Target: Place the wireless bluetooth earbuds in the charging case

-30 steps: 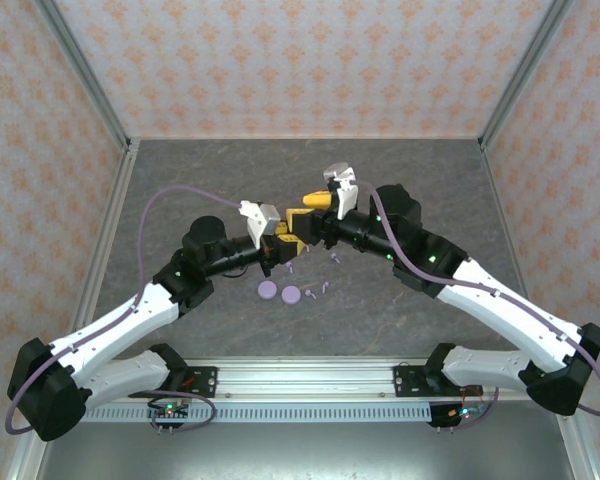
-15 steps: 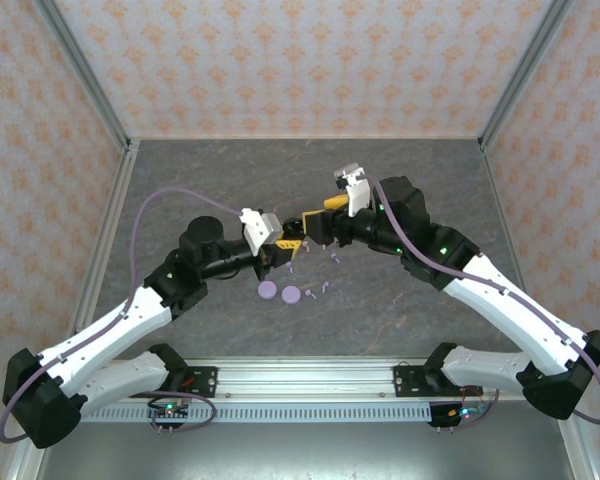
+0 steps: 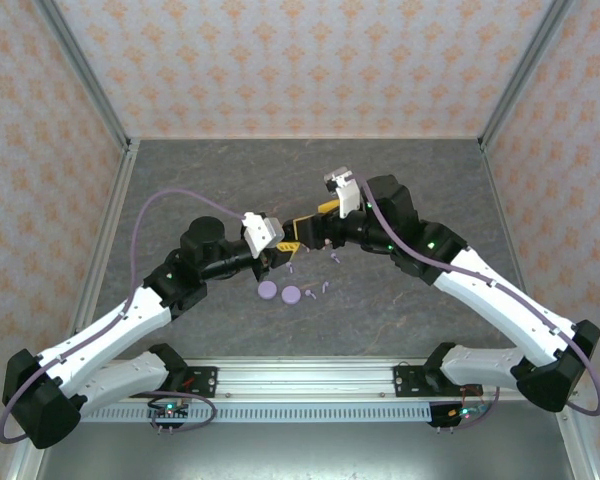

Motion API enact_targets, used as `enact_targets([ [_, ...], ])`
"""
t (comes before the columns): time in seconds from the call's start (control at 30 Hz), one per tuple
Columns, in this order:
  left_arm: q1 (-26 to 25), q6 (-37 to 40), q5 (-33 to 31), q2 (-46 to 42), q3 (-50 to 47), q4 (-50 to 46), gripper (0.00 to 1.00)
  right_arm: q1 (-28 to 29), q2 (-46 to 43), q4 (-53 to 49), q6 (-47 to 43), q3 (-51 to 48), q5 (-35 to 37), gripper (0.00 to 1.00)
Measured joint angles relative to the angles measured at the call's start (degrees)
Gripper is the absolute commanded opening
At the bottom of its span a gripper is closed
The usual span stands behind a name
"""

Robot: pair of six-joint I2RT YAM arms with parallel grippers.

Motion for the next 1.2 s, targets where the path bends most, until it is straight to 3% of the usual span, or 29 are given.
enact_targets([
  [0.77,-0.72,0.85,-0.70,0.02,0.74,-2.32,0.00,0.00,2.93,0.72,0.81,-0.02,-2.16,0.80],
  [1.2,-0.72,0.81,-0.81,0.02,0.74,-2.36,0.00,0.00,-0.85,-1.05,-0.13,-1.53,-1.42,0.81],
])
